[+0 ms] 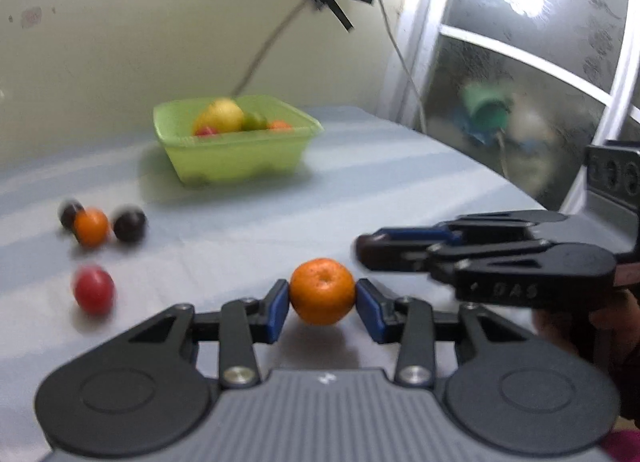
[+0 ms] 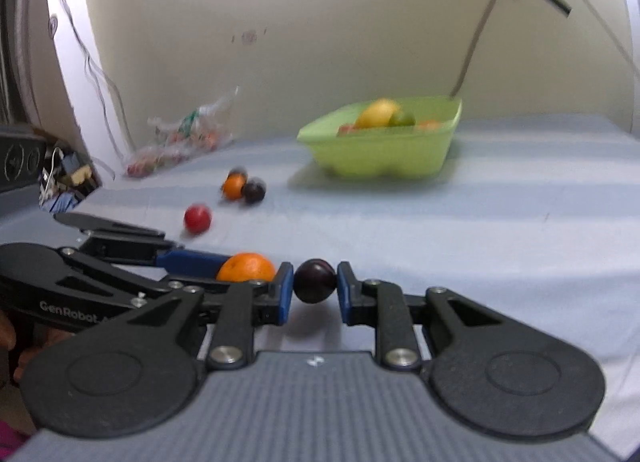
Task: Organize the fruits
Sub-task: 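Carry the mandarin into the bowl and open left while right carries the dark tomato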
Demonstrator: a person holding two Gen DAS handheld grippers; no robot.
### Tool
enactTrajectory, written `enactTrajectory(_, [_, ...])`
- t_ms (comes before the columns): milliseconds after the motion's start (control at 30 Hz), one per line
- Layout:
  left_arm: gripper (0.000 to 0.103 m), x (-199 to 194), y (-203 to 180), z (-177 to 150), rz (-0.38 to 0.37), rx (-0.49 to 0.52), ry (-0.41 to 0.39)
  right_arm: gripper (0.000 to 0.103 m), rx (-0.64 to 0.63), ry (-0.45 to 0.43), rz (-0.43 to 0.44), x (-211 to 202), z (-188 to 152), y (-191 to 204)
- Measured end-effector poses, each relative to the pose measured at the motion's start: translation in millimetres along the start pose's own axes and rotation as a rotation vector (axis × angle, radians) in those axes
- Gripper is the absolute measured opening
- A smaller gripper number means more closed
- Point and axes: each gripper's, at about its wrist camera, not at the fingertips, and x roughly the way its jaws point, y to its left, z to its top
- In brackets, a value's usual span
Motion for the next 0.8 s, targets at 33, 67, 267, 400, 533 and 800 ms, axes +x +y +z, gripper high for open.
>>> enactTrajectory(33, [0.037,0.2,5.6,9.9,0.014,-0.007,-0.017,0.026,-0.007,-0.026,-0.012,0.4,8.1,-3.0])
enactTrajectory(67, [0.037,1.2,12.2,20.7,0.025,-0.018,-0.036,0.026,-0.013,-0.055,-0.022,1.5,17.6,-6.3])
enactTrajectory(267, [0.037,30.2,57.3,87.2,0.080,-0.099,-0.112,0.026,-0.075,-0.157,-0.075,42.7,70.1,-26.8])
enactTrajectory(400, [0.037,60.5,80.2,109.1,0.105,-0.146,-0.088,0.026,-0.082,-0.113,-0.106,84.2,81.8,-42.0])
enactTrajectory(533, [0.037,77.5,88.0,112.5,0.113,-0.160,-0.069,0.026,-0.079,-0.087,-0.118,103.7,80.6,-48.9])
enactTrajectory(800, [0.037,88.1,80.3,108.8,0.149,-0.136,-0.061,0.026,-0.085,-0.075,-0.144,107.8,77.2,-47.2])
